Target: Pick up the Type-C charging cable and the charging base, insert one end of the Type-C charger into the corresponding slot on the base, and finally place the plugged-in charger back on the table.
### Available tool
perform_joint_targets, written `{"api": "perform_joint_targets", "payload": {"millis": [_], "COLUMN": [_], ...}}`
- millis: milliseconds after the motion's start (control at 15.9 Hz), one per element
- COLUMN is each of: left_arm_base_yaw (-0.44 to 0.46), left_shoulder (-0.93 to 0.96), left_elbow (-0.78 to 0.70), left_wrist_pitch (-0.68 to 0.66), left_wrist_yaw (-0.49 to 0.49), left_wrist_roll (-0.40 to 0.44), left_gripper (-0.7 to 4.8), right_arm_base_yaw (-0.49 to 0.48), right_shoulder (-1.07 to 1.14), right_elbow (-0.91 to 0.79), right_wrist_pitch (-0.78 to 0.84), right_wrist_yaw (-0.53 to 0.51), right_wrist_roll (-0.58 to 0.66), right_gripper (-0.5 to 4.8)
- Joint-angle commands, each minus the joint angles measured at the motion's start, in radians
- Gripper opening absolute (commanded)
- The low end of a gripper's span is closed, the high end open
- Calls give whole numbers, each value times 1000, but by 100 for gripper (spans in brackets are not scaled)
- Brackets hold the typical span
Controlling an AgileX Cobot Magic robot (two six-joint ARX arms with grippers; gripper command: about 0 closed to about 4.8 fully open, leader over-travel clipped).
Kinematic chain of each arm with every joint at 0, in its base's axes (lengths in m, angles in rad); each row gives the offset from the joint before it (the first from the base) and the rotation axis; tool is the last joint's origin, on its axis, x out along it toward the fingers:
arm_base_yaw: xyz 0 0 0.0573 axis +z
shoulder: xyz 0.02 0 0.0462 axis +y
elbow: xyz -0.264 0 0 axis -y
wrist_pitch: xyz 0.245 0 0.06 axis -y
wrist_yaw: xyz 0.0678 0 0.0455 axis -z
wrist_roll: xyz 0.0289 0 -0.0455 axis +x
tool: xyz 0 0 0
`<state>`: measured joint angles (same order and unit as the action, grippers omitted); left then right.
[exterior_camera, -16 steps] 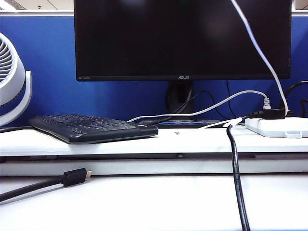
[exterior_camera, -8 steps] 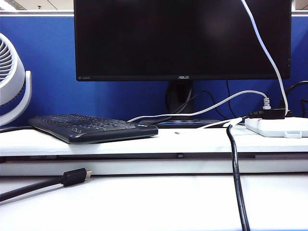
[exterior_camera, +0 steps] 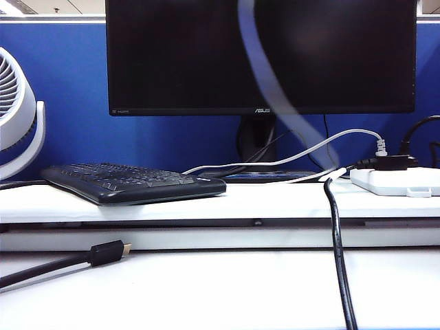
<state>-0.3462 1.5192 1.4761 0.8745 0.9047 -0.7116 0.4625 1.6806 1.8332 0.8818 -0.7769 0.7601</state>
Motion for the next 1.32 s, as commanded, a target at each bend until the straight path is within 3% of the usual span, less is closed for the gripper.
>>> {"api": "perform_joint_targets", "payload": {"millis": [63,378,631,1324], "left_arm_base_yaw": [-33,-62,-62,-62], "left_shoulder": [-7,-7,-7,-7], "left_elbow": [7,8,26,32], "left_wrist_pitch": [18,32,67,124], "left_wrist_yaw": [3,16,16,16], "left_wrist_roll": [-3,-6,-70,-93], "left_gripper": [89,89,89,89], "right_arm_base_yaw": [25,59,59,57], "right_shoulder": [4,9,9,9], "right_elbow": [4,4,4,4], "right_wrist_pitch": [29,42,32,1], "right_wrist_yaw": [27,2,-68,-80], "right_wrist_roll": [5,7,7,-5], "right_gripper": [-1,-1,-1,-1]}}
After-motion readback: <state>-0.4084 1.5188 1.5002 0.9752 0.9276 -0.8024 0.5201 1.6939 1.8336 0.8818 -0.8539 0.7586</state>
